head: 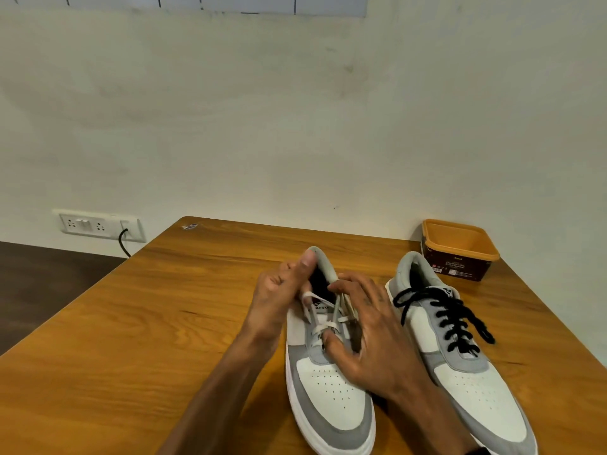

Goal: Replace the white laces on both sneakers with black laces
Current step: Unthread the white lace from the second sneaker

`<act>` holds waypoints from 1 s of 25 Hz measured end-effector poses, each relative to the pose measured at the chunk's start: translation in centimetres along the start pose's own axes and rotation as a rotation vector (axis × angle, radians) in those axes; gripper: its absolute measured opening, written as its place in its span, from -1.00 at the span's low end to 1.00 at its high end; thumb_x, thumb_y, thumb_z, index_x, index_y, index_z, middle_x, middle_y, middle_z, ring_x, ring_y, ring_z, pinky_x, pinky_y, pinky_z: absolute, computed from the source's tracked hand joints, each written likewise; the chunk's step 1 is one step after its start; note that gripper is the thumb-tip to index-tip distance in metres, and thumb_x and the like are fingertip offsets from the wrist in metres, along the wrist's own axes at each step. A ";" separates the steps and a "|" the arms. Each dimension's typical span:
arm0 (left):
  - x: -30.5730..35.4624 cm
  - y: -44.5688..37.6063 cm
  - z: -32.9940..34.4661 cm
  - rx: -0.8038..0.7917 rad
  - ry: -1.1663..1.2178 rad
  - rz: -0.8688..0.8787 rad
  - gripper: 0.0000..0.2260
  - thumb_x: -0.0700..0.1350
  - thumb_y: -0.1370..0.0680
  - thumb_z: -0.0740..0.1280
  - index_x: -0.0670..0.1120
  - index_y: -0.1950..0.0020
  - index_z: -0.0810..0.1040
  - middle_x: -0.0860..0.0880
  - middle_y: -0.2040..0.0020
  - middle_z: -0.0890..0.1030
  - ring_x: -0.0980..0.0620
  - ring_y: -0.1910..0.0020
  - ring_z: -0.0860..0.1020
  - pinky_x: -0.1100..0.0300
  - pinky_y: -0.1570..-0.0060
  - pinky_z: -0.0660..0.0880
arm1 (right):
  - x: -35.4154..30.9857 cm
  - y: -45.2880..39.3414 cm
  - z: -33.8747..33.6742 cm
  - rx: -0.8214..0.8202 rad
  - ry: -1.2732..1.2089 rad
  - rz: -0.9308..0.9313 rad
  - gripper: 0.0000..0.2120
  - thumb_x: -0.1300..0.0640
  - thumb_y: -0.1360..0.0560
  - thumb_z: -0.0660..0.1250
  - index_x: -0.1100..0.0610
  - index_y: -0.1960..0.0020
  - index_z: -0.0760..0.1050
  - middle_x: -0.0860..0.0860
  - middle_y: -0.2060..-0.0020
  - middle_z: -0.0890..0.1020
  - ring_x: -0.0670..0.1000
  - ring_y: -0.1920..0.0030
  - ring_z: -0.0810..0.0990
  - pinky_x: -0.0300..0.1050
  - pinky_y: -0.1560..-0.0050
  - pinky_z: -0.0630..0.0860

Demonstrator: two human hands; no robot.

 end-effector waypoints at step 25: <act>-0.7 -0.6 -2.5 0.157 0.399 -0.074 -0.71 0.07 -0.55 0.39 -0.10 0.26 0.57 -0.05 0.25 0.57 0.02 0.17 0.60 -0.01 -0.06 0.55 | 0.6 -0.1 0.2 0.068 0.043 0.088 -0.39 -0.27 -0.45 0.36 -0.15 -0.43 0.30 -0.23 -0.32 0.35 -0.15 -0.32 0.30 -0.34 -0.21 0.23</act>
Point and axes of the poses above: each hand's wrist, its own y-axis away from the middle knuckle, its own z-axis out of the palm, x = y × z, the point moved 6 cm from there along -y, towards the middle knuckle
